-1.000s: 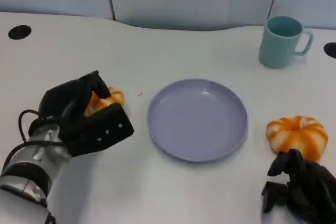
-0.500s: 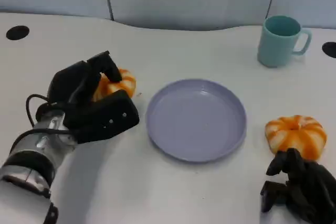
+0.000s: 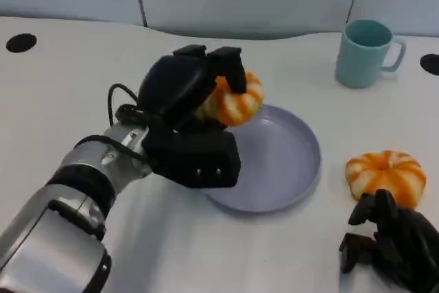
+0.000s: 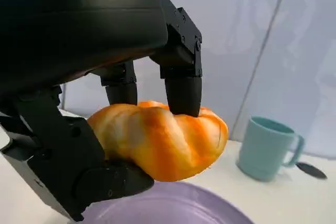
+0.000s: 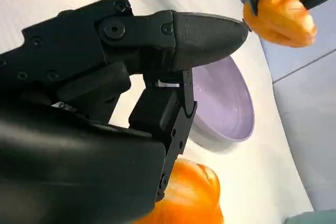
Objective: Grasp the bread from the table and place it into the plate.
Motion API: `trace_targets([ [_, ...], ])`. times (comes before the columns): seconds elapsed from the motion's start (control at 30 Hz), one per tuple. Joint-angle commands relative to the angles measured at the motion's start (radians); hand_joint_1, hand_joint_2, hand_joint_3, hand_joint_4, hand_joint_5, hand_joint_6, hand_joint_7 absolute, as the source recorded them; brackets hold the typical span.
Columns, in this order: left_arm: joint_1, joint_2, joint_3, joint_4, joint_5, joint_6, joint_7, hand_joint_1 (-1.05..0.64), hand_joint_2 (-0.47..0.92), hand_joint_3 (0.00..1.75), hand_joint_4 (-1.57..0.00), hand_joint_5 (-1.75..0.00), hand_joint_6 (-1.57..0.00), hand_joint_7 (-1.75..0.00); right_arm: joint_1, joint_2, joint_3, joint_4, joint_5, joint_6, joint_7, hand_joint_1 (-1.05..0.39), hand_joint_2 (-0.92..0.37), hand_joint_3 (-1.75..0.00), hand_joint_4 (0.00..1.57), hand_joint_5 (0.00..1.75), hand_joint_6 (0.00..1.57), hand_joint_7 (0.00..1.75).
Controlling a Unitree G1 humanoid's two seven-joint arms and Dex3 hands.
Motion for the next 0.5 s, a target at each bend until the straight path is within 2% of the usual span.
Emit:
trace_targets([
  [0.03,-0.053,-0.011,-0.024,0.005,0.014,-0.014,-0.069,-0.19,0.44,1.33,-0.92,-1.75,-0.78,-1.75,0.025,-0.005,-0.001,0.018,-0.005,0.023,-0.006,-0.45,-0.92,-0.45,1.29,1.18,1.14,1.14],
  [0.13,-0.060,-0.016,-0.032,0.004,0.017,-0.011,-0.090,-0.22,0.50,1.26,-0.93,-1.75,-0.79,-1.75,0.027,-0.009,0.006,0.025,-0.018,-0.003,0.005,-0.44,-0.92,-0.47,1.29,1.18,1.14,1.14],
  [0.23,-0.068,-0.023,-0.033,0.011,0.003,-0.021,-0.180,-0.24,0.54,1.28,-0.93,-1.75,-0.79,-1.75,0.031,-0.002,0.008,0.017,-0.023,-0.002,-0.011,-0.44,-0.92,-0.47,1.28,1.18,1.13,1.14],
  [0.43,-0.069,-0.025,-0.028,0.010,-0.004,-0.024,-0.222,-0.24,0.52,1.30,-0.94,-1.75,-0.80,-1.75,0.033,0.002,0.009,0.009,-0.019,0.005,-0.027,-0.43,-0.92,-0.45,1.28,1.18,1.14,1.15],
  [0.5,-0.068,-0.028,-0.055,0.012,0.023,-0.004,-0.226,-0.25,0.51,1.30,-0.95,-1.75,-0.80,-1.75,0.036,0.004,0.013,0.011,-0.020,-0.010,-0.018,-0.44,-0.92,-0.46,1.29,1.18,1.13,1.15],
])
